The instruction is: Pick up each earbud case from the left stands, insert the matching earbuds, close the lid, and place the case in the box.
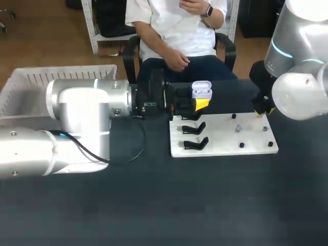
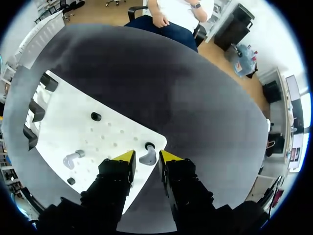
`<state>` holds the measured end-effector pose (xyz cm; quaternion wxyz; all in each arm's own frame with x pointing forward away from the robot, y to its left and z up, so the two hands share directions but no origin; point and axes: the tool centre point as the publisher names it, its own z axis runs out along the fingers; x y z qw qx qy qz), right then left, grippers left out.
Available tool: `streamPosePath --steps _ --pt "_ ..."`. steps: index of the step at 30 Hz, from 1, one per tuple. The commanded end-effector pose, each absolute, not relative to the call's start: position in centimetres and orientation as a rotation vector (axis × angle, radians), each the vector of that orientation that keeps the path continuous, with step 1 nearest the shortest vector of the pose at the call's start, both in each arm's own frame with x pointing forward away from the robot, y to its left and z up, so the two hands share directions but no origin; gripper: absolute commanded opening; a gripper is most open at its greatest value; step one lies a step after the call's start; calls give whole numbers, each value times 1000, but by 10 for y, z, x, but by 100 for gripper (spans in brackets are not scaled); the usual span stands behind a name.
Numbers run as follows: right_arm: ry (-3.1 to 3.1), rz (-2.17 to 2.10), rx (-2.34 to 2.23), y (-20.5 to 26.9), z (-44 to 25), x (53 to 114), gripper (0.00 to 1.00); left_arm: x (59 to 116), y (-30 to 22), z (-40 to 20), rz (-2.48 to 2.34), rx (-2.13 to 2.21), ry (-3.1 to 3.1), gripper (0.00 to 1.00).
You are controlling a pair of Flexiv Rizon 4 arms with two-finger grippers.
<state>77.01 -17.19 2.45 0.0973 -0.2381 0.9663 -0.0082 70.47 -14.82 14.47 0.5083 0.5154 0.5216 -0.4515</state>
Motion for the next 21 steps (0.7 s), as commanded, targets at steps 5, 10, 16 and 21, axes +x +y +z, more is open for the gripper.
streamPosePath --steps 5,10,16,21 --pt "2870 -34 -693 -171 24 772 18 702 -148 144 -1081 1233 1253 0" --pt "2876 -37 -687 -171 23 771 7 702 -148 144 -1081 1233 1253 0" --pt "2871 -50 -661 -172 30 770 0 702 -148 144 -1081 1233 1253 0" --pt "2863 -77 -621 -178 55 760 0 702 -148 144 -1081 1233 1253 0"
